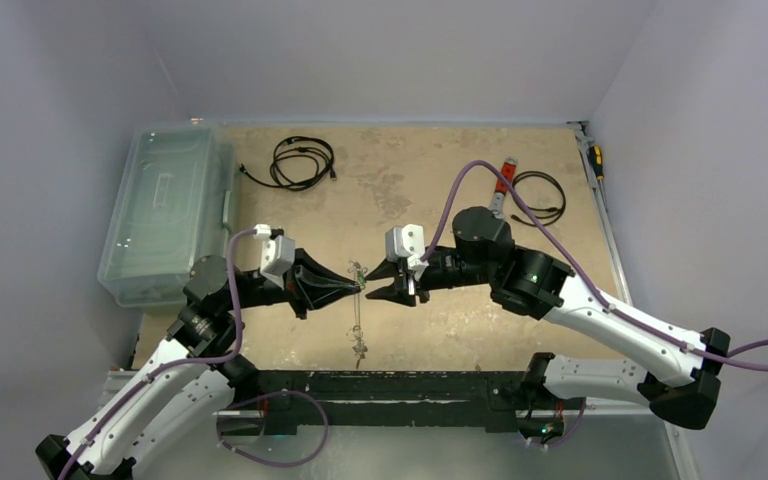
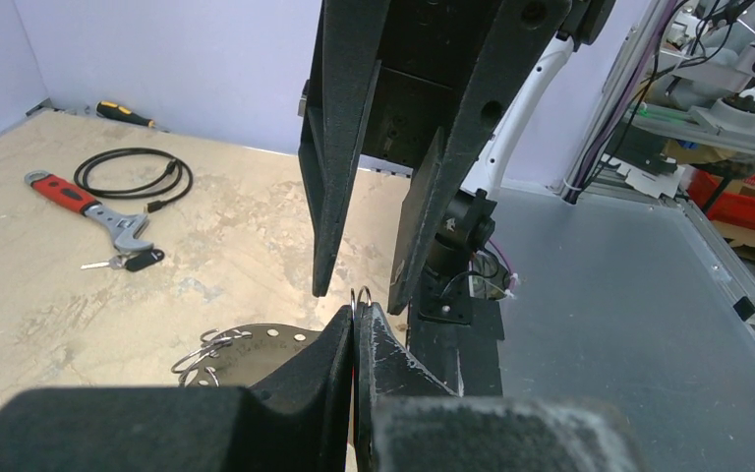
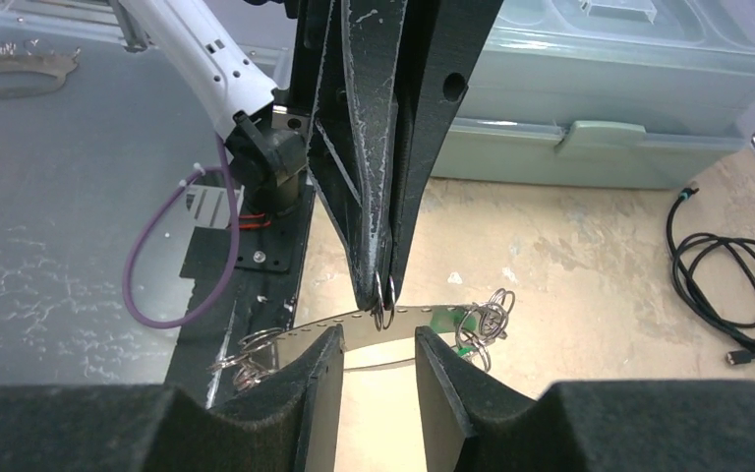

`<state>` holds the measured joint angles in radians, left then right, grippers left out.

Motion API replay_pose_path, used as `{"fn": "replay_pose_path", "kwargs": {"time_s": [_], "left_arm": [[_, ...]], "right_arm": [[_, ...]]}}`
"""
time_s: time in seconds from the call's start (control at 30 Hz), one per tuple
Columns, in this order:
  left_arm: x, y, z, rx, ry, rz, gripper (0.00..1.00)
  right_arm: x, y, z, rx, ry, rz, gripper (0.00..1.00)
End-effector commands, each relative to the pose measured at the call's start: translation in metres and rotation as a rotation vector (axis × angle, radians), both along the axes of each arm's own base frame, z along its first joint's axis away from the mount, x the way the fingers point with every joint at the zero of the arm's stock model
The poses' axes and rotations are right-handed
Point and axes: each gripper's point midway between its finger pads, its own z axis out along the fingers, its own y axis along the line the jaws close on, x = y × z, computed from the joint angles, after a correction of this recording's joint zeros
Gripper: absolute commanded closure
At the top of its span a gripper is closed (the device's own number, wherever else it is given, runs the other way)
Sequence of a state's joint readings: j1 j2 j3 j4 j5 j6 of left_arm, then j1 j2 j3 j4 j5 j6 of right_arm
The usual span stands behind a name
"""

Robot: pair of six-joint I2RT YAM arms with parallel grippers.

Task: Put the keys on the keyring

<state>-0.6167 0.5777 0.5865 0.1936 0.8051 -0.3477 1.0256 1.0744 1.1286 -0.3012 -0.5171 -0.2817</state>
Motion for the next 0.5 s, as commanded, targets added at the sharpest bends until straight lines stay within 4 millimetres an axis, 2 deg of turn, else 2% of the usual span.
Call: {"fn": "replay_pose_path", "kwargs": {"time_s": [0.0,0.23,0.47], "left_arm": [[-0.0029,0.0006,0.02,-0.042,-0.065,-0.008,1.0],[-0.0032,-0.0001,0.019,-0.044,-0.057,-0.013,1.0],[-0.0023,-0.0007,0.0174,-0.04,-0.051,-0.013,1.0]], "right_arm": [[-0.0042,0.0008,0.0171,0.029,-0.015,0.033,0.65],[-0.0034,0.0049,0.013,0.021,-0.001,0.039,0.69],[-0.0018,0.0051,0.0179,0.031,-0.012,0.032,0.71]]}}
